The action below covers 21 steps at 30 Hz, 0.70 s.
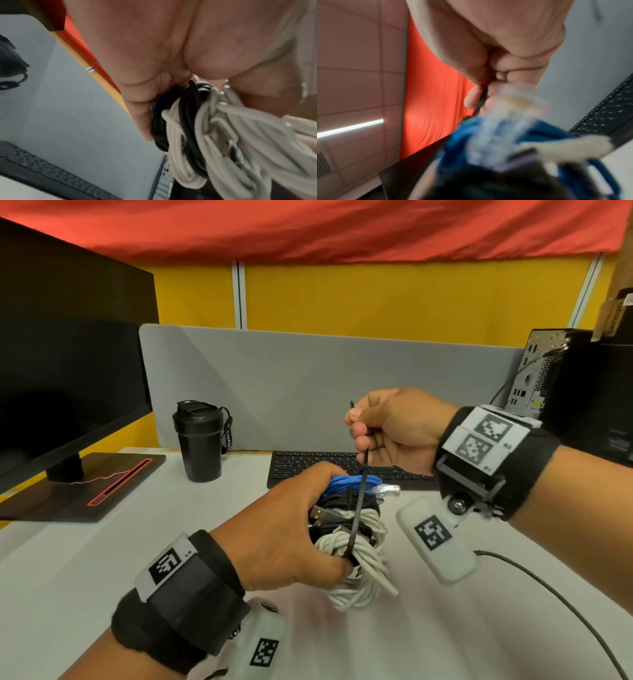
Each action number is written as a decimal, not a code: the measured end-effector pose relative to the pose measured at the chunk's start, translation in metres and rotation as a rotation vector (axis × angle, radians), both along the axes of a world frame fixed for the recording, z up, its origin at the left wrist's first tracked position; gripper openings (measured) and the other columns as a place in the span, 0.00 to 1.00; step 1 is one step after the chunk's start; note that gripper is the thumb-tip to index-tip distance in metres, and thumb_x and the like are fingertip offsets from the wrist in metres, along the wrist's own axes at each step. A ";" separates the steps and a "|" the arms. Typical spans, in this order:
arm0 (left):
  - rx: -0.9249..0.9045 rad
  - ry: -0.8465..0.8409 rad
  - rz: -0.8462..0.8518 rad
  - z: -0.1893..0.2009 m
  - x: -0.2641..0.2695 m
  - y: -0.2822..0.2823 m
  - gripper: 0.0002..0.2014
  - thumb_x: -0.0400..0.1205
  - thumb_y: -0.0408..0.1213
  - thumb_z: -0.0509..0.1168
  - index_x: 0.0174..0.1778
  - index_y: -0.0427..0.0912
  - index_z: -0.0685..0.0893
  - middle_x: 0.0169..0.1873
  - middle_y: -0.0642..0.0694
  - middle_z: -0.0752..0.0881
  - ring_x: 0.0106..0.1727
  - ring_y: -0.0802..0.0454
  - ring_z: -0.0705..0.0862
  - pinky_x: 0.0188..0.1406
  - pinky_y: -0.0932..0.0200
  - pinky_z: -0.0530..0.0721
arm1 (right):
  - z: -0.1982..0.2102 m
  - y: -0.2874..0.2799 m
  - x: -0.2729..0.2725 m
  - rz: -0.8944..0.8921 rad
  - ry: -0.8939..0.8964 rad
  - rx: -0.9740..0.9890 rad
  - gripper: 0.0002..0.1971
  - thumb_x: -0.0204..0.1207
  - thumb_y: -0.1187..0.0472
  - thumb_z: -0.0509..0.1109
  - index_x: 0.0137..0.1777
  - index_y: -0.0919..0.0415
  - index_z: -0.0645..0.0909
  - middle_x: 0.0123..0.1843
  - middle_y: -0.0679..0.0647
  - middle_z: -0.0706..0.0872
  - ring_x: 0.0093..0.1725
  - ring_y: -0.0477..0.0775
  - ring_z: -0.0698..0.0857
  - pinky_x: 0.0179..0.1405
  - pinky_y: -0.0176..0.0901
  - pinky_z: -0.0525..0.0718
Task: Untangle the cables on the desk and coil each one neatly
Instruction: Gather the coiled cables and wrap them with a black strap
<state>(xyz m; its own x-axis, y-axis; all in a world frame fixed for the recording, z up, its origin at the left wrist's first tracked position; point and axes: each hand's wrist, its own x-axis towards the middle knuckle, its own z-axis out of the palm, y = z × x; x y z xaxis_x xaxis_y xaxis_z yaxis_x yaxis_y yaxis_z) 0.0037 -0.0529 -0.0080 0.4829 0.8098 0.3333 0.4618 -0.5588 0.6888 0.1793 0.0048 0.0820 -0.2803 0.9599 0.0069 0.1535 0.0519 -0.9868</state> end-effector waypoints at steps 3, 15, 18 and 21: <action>0.010 0.012 -0.006 0.000 0.002 -0.002 0.31 0.65 0.41 0.81 0.60 0.64 0.75 0.48 0.55 0.88 0.44 0.52 0.89 0.44 0.48 0.90 | -0.001 0.004 -0.002 -0.025 -0.060 -0.056 0.11 0.87 0.69 0.57 0.44 0.60 0.77 0.25 0.52 0.78 0.20 0.46 0.79 0.24 0.39 0.86; -0.020 -0.016 0.077 -0.006 0.001 0.010 0.30 0.64 0.43 0.80 0.58 0.62 0.74 0.47 0.60 0.87 0.43 0.59 0.87 0.40 0.63 0.87 | 0.010 -0.053 -0.008 -0.049 0.366 -0.063 0.12 0.85 0.72 0.53 0.45 0.63 0.76 0.26 0.53 0.73 0.21 0.48 0.70 0.25 0.42 0.85; -0.010 -0.018 0.089 -0.006 0.000 0.013 0.30 0.64 0.44 0.80 0.58 0.60 0.74 0.47 0.58 0.87 0.47 0.57 0.88 0.47 0.54 0.89 | 0.009 -0.064 -0.007 -0.012 0.353 -0.076 0.12 0.85 0.72 0.54 0.45 0.64 0.78 0.25 0.53 0.74 0.19 0.48 0.71 0.25 0.42 0.83; -0.011 -0.013 0.068 -0.006 -0.002 0.011 0.28 0.63 0.42 0.80 0.56 0.62 0.75 0.45 0.59 0.87 0.43 0.60 0.87 0.42 0.59 0.89 | 0.015 -0.055 -0.005 -0.002 0.346 -0.104 0.13 0.85 0.72 0.52 0.44 0.64 0.77 0.24 0.52 0.73 0.18 0.46 0.69 0.21 0.39 0.81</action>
